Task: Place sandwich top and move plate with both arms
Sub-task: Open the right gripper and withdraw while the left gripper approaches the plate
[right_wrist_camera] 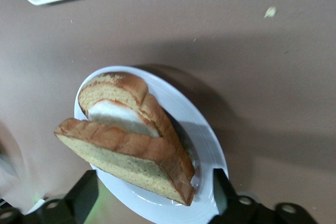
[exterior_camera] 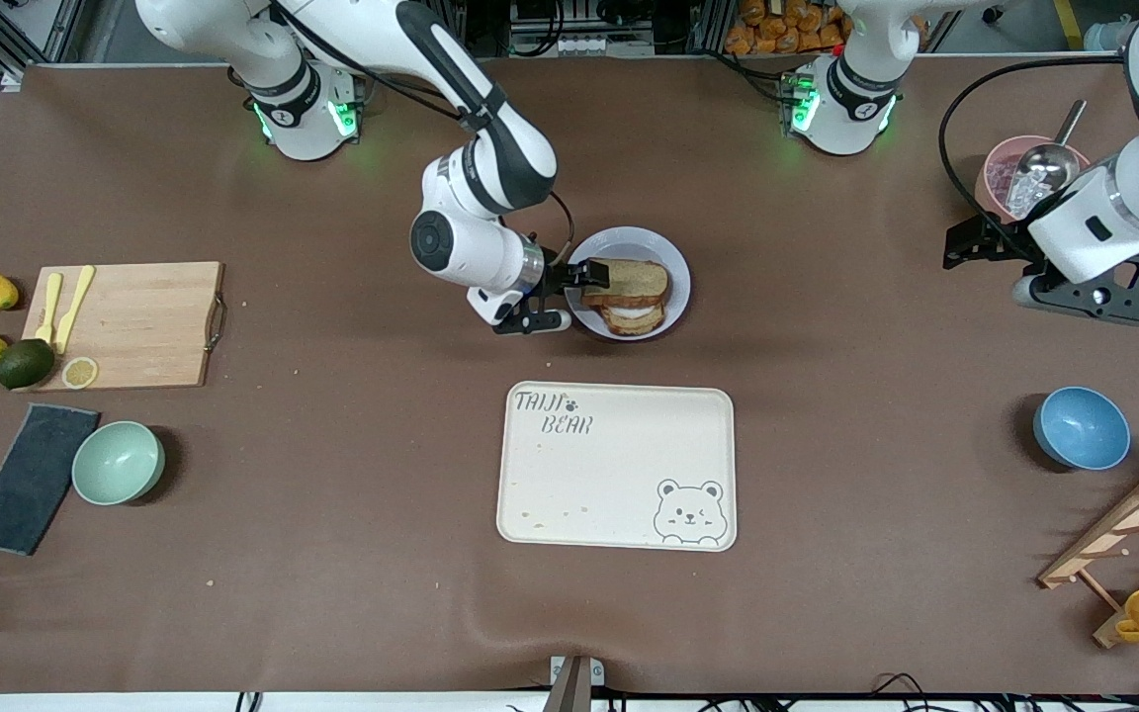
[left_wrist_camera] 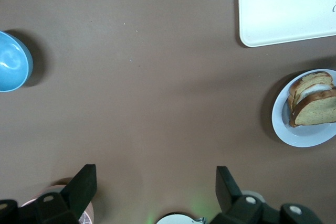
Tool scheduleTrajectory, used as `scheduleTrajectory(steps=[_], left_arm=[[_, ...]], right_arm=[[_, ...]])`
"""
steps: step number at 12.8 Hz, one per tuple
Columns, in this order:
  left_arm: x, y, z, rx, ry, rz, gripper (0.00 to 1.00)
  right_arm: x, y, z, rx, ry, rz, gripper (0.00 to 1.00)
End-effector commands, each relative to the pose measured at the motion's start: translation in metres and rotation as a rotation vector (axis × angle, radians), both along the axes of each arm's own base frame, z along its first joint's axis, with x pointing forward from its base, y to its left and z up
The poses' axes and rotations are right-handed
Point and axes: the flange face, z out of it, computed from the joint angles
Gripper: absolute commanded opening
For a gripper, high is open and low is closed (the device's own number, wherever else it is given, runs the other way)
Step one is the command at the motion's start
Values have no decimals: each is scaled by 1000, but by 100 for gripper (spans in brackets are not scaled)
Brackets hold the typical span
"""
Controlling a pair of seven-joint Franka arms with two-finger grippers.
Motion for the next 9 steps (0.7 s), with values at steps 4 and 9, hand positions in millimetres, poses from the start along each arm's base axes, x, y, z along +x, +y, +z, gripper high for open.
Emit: scheduleTrajectory(steps=[4,9], left_arm=[[5,2,-26,-94,56,26,100],[7,6,-67,-359,144,46,100]], right_arm=[[82,-107,77,-114,39,89,100],[154,-246,120,-262,4,10,100]])
